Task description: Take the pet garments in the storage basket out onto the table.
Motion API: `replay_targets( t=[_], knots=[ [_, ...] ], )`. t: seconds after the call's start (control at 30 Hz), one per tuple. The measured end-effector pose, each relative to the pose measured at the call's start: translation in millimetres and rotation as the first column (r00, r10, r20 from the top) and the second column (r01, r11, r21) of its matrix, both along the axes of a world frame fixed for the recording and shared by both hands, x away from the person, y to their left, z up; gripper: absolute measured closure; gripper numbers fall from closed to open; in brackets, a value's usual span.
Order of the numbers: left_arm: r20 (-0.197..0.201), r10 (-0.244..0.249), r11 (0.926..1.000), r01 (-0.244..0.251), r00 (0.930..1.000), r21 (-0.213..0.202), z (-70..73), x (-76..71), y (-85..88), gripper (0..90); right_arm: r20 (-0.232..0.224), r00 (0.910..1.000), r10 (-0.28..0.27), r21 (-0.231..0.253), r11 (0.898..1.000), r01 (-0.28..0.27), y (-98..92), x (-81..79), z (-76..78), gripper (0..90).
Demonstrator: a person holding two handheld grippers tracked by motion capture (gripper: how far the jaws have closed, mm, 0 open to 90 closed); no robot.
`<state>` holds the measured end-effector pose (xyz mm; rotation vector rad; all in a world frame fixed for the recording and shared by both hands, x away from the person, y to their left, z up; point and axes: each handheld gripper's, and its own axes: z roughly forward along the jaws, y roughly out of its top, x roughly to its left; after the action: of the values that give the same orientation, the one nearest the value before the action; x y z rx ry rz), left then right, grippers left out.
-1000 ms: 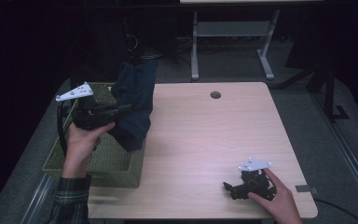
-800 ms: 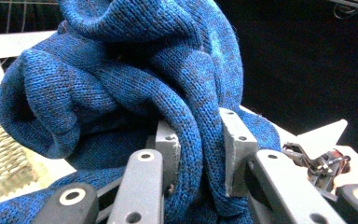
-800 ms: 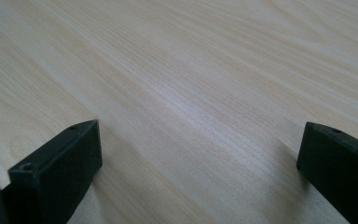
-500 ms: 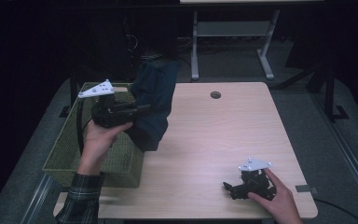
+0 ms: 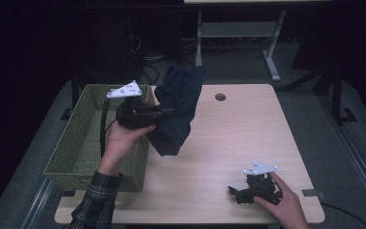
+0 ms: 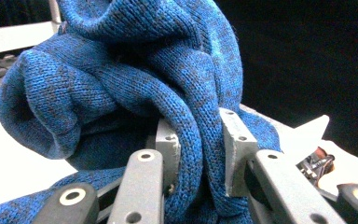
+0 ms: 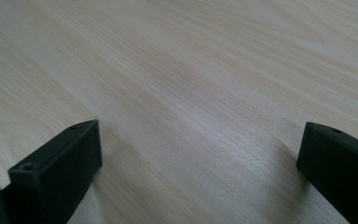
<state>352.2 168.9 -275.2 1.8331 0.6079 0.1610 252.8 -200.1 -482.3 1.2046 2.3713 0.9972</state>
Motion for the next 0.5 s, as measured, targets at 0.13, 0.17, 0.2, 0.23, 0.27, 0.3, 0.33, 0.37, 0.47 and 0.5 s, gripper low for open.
replay_targets(
  t=[0.13,0.17,0.2,0.23,0.27,0.3,0.33,0.37,0.47,0.5],
  knots=[
    [-0.001,-0.016,0.9999,0.016,0.9999,0.005,-1.9,1.5,-9.9,71.9,0.000,1.0000,0.000,0.000,1.000,0.000,0.0,0.0,0.0,0.0],
    [-0.001,-0.020,0.9998,0.020,0.9998,0.005,-2.5,1.9,-12.2,71.9,0.000,1.0000,0.000,0.000,1.000,0.000,0.0,0.0,0.0,0.0],
    [-0.001,-0.024,0.9997,0.024,0.9997,0.006,-3.1,2.4,-14.5,71.9,0.000,1.0000,0.000,0.000,1.000,0.000,0.0,0.0,0.0,0.0],
    [-0.003,-0.028,0.9996,0.028,0.9996,0.007,-3.9,2.9,-17.0,71.9,0.000,1.0000,0.000,0.000,1.000,0.000,0.0,0.0,0.0,0.0],
    [-0.004,-0.030,0.9995,0.030,0.9995,0.007,-4.7,3.3,-19.6,71.9,0.000,1.0000,0.000,0.000,1.000,0.000,0.0,0.0,0.0,0.0],
    [-0.006,-0.034,0.9994,0.035,0.9994,0.010,-5.7,3.8,-22.4,71.9,0.000,1.0000,0.000,0.000,1.000,0.000,0.0,0.0,0.0,0.0],
    [-0.004,-0.040,0.9991,0.040,0.9992,0.015,-6.9,4.6,-25.0,71.9,0.000,1.0000,0.000,0.000,1.000,0.000,0.0,0.0,0.0,0.0],
    [-0.006,-0.042,0.9990,0.042,0.9991,0.018,-8.5,4.9,-28.1,71.9,0.000,1.0000,0.000,0.000,1.000,0.000,0.0,0.0,0.0,0.0],
    [-0.014,-0.052,0.9983,0.053,0.9985,0.026,-14.1,6.5,-38.4,72.0,0.000,1.0000,0.000,0.000,1.000,0.000,0.0,0.0,0.0,0.0],
    [-0.016,-0.058,0.9977,0.059,0.9982,0.033,-16.7,7.3,-43.2,72.0,0.000,1.0000,0.000,0.000,1.000,0.000,0.0,0.0,0.0,0.0]
  ],
)
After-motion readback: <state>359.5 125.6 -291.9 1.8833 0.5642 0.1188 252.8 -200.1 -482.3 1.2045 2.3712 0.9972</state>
